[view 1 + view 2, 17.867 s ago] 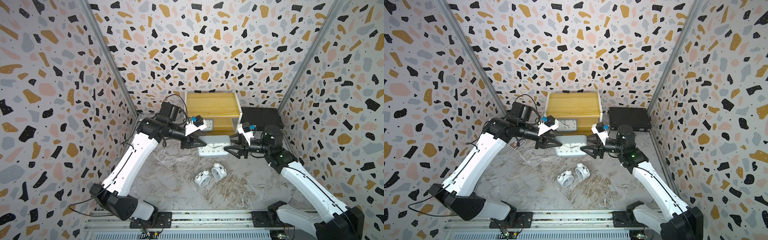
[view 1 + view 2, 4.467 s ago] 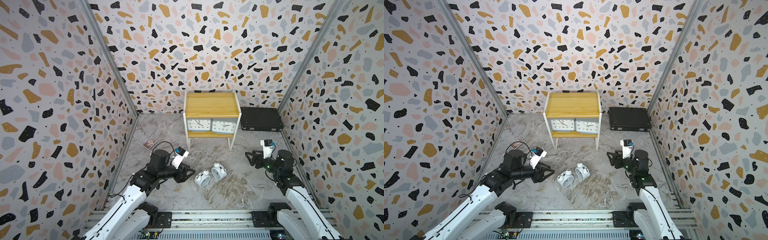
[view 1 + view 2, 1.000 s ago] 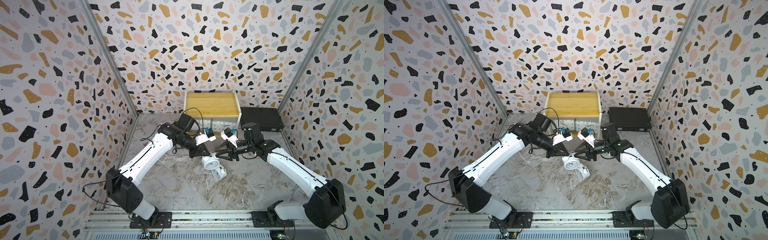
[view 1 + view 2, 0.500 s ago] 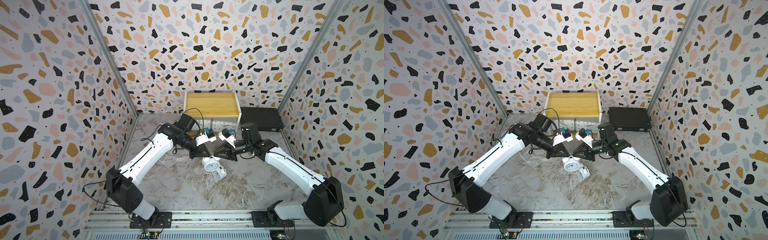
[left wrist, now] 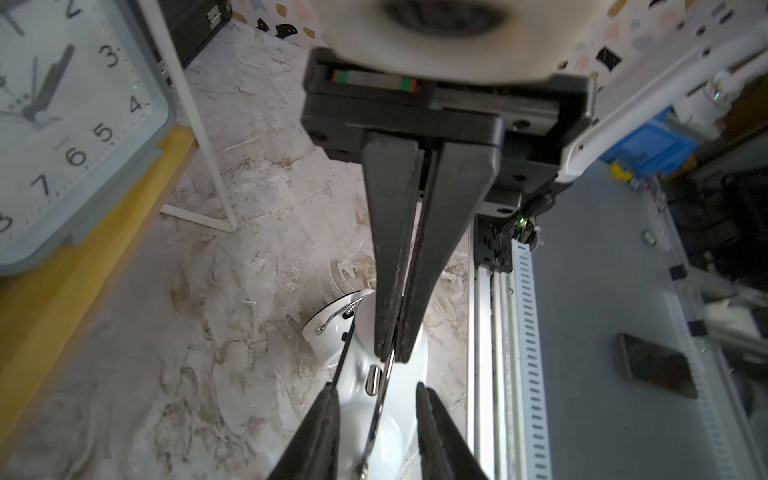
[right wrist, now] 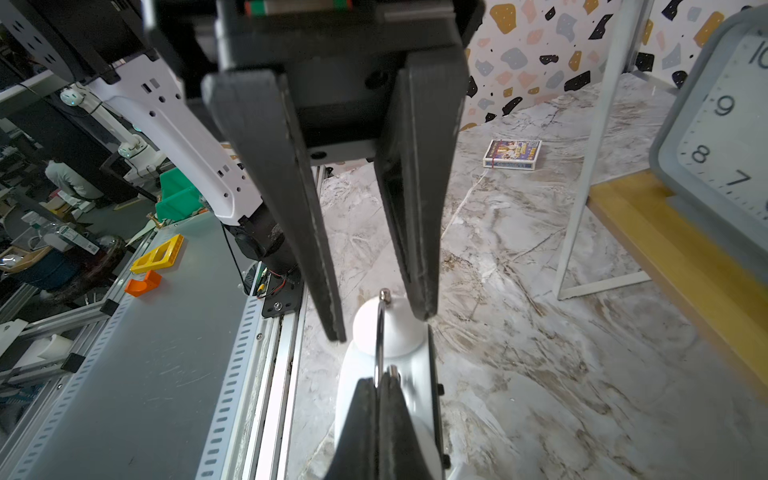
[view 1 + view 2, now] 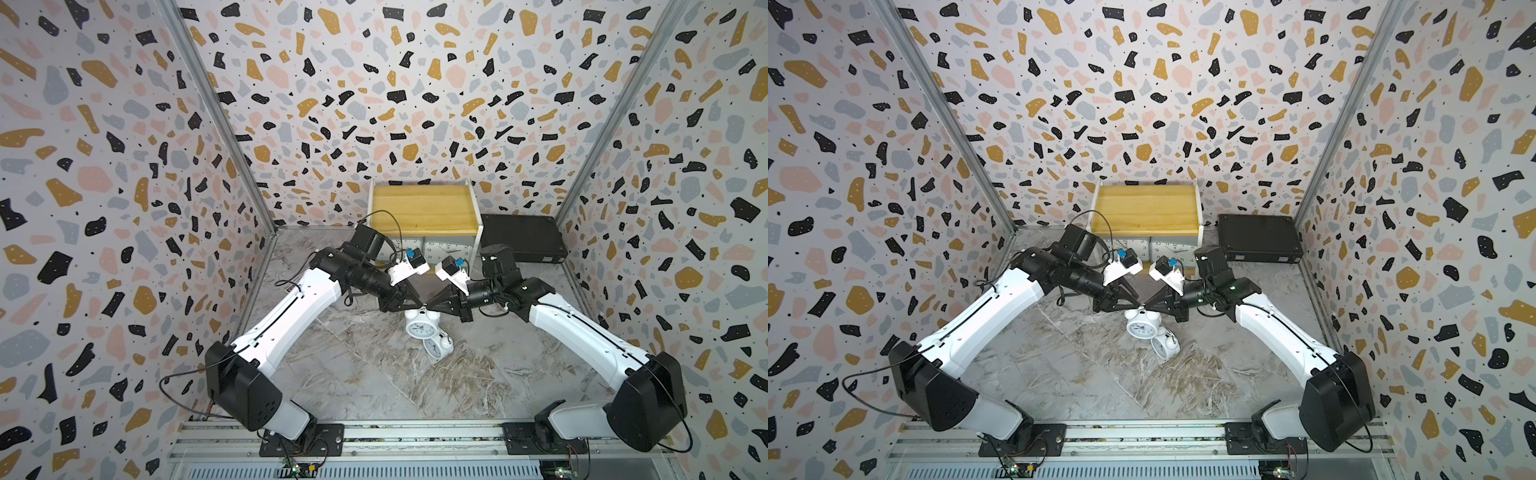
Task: Place the alarm clocks on the shelf by style
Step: Pick up the alarm from the center of the board.
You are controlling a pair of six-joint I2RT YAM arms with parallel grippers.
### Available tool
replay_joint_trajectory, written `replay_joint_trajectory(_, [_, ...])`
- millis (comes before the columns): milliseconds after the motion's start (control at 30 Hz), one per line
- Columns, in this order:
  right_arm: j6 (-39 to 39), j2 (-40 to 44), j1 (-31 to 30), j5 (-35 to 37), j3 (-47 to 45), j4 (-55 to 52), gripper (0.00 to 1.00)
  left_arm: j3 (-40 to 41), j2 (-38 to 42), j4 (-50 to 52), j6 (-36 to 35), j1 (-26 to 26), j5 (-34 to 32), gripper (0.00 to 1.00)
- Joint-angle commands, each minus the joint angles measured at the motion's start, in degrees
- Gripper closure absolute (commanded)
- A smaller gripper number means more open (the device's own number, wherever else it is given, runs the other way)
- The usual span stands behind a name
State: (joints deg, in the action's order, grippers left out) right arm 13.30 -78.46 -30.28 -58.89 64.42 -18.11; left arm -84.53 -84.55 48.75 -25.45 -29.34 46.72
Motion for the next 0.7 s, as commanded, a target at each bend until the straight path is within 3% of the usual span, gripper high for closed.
replay_joint_trajectory(0, [-0.2, 2.5, 0.3, -1.4, 4.4, -0.9, 1.0, 4.5, 4.5, -8.9, 4.1, 2.4, 2.7, 0.48])
replay_joint_trajectory(233, [0.0, 3.0, 1.7, -4.0, 8.2, -3.5, 1.0, 16.6, 13.1, -20.0, 4.9, 4.2, 4.2, 0.31])
replay_joint_trajectory(533, [-0.2, 2.6, 2.3, -9.3, 10.8, -5.6, 1.0, 22.4, 16.1, -24.1, 4.2, 4.2, 3.8, 0.29])
replay_joint_trajectory(667, [-1.0, 2.7, 2.3, -11.0, 10.8, -5.2, 1.0, 22.7, 15.4, -24.7, 2.9, 4.2, 6.9, 0.29])
